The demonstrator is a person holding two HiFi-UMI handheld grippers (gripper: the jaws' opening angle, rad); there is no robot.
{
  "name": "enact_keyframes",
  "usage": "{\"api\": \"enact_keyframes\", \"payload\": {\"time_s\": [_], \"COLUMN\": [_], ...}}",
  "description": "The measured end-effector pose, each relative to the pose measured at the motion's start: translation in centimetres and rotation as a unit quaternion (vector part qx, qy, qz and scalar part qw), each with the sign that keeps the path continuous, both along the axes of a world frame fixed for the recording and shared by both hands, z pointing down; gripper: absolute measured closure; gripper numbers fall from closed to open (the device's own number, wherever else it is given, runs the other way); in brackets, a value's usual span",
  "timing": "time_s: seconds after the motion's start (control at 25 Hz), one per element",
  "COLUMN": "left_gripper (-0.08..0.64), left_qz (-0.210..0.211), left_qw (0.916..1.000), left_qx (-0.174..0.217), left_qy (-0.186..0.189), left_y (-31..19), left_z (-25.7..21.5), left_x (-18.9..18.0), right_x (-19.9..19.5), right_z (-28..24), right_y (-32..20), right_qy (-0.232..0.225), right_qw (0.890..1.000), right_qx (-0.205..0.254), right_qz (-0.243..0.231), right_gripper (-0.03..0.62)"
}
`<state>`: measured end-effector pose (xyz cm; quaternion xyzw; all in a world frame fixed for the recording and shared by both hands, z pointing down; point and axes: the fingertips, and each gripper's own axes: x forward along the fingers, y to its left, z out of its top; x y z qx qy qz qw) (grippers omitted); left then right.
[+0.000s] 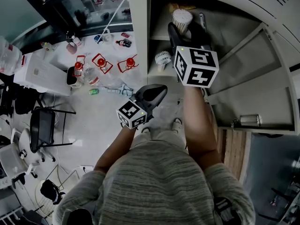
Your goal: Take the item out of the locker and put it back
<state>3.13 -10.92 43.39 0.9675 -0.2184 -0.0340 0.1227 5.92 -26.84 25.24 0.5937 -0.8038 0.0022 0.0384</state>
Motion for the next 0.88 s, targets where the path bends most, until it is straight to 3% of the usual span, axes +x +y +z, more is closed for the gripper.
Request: {"api": "enact_keyframes", "payload": {"time_s": [0.52, 0.88], "left_gripper": [0.551, 0.551], "left_qz": [0.000, 0.003], "left_qw": [1.0000, 1.0000], "left_qx": [-0.001, 0.001], "left_qy": [-0.001, -0.001], "left_y": [0.2, 0.4], "left_z": [0.1, 0.0], "left_x": [0.3, 0.6], "right_x": [-0.3, -0.1], "right_z": [-7.1, -9.3], "right_y": [4.4, 5.9], "right_qy": [-0.009, -0.016], "right_qw": [0.994, 0.990], "right_qx": [0.109, 0.139], "right_qz": [-0.017, -0.022], "right_gripper": [0.347, 0.347]}}
